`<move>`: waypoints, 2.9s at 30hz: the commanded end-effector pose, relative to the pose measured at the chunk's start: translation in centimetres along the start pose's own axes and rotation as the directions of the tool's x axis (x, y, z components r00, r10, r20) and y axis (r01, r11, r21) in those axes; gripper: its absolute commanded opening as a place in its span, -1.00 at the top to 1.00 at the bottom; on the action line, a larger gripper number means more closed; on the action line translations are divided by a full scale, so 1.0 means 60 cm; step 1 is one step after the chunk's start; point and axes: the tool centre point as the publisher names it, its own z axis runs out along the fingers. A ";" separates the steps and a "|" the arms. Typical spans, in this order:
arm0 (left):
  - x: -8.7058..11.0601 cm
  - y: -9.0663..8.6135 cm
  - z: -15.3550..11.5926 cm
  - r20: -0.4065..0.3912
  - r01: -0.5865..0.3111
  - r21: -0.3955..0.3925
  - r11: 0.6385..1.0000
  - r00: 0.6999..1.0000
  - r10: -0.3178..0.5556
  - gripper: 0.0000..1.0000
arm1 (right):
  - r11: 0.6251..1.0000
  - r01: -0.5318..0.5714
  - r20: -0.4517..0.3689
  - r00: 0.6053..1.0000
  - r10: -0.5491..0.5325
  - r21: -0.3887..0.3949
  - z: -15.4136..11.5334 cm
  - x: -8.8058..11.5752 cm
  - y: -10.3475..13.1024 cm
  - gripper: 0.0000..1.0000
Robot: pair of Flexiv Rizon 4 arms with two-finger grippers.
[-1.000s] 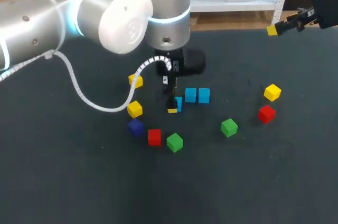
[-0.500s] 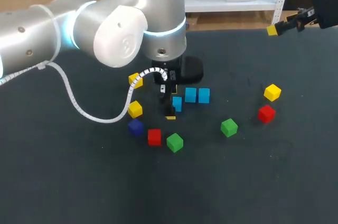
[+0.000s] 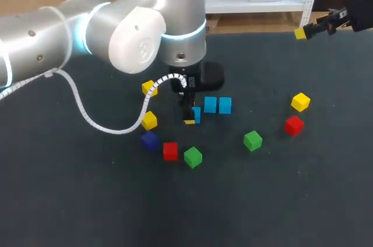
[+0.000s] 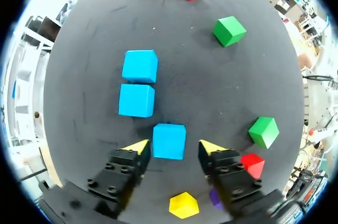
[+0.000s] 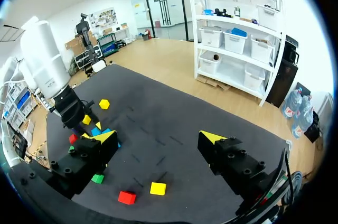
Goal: Place the blue cubes, place green cubes on the blue cubes, place the yellow cubes on the green cubes, then place the red cubes on the yellow cubes, and place purple cube on the red cubes.
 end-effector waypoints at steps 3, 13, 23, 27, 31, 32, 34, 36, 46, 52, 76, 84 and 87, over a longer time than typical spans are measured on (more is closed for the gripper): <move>0.004 0.009 0.001 0.000 0.012 0.003 1.000 1.000 -0.012 1.00 | 1.000 0.001 0.002 1.000 -0.001 -0.003 0.001 0.001 -0.001 -1.00; 0.005 0.036 -0.006 0.001 0.007 -0.021 1.000 1.000 -0.007 1.00 | 1.000 0.001 0.002 1.000 -0.001 -0.003 0.001 0.001 -0.001 -1.00; -0.003 0.059 -0.011 0.003 -0.110 -0.010 0.994 0.994 0.110 1.00 | 1.000 0.001 0.002 1.000 -0.001 -0.003 0.001 0.001 -0.001 -1.00; -0.004 0.065 -0.013 0.006 -0.130 -0.002 0.992 0.992 0.130 1.00 | 1.000 0.001 0.002 1.000 -0.001 -0.003 0.001 0.001 -0.001 -1.00; -0.005 0.069 -0.011 0.005 -0.145 0.008 0.989 0.989 0.145 1.00 | 1.000 0.001 0.002 1.000 -0.001 -0.003 0.001 0.001 -0.001 -1.00; -0.006 0.068 -0.011 0.005 -0.149 0.013 0.989 0.989 0.149 1.00 | 1.000 0.001 0.002 1.000 -0.001 -0.003 0.001 0.001 -0.001 -1.00; -0.008 0.066 -0.010 0.007 -0.160 0.021 0.987 0.987 0.160 1.00 | 1.000 0.001 0.002 1.000 -0.001 -0.003 0.001 0.001 -0.001 -1.00; -0.009 0.064 -0.008 0.004 -0.163 0.024 0.986 0.987 0.163 1.00 | 1.000 0.001 0.002 1.000 -0.001 -0.003 0.001 0.001 -0.001 -1.00; -0.007 0.063 0.003 0.007 -0.156 0.035 0.987 0.988 0.155 1.00 | 1.000 0.001 0.002 1.000 -0.001 -0.003 0.001 0.001 -0.001 -1.00; -0.002 0.065 0.003 0.011 -0.142 0.034 0.989 0.990 0.141 1.00 | 1.000 0.001 0.002 1.000 -0.001 -0.003 0.001 0.001 -0.001 -1.00; -0.005 0.072 0.003 0.005 -0.142 0.036 0.989 0.990 0.142 0.08 | 1.000 0.001 0.002 1.000 -0.001 -0.003 0.001 0.001 -0.001 -1.00; -0.004 0.074 0.003 0.005 -0.122 0.029 0.992 0.993 0.122 -0.83 | 1.000 0.001 0.002 1.000 -0.001 -0.003 0.001 0.001 -0.001 -1.00; -0.006 0.075 0.003 0.012 -0.112 0.027 0.993 0.994 0.112 -0.63 | 1.000 0.001 0.002 1.000 -0.001 -0.003 0.001 0.001 -0.001 -1.00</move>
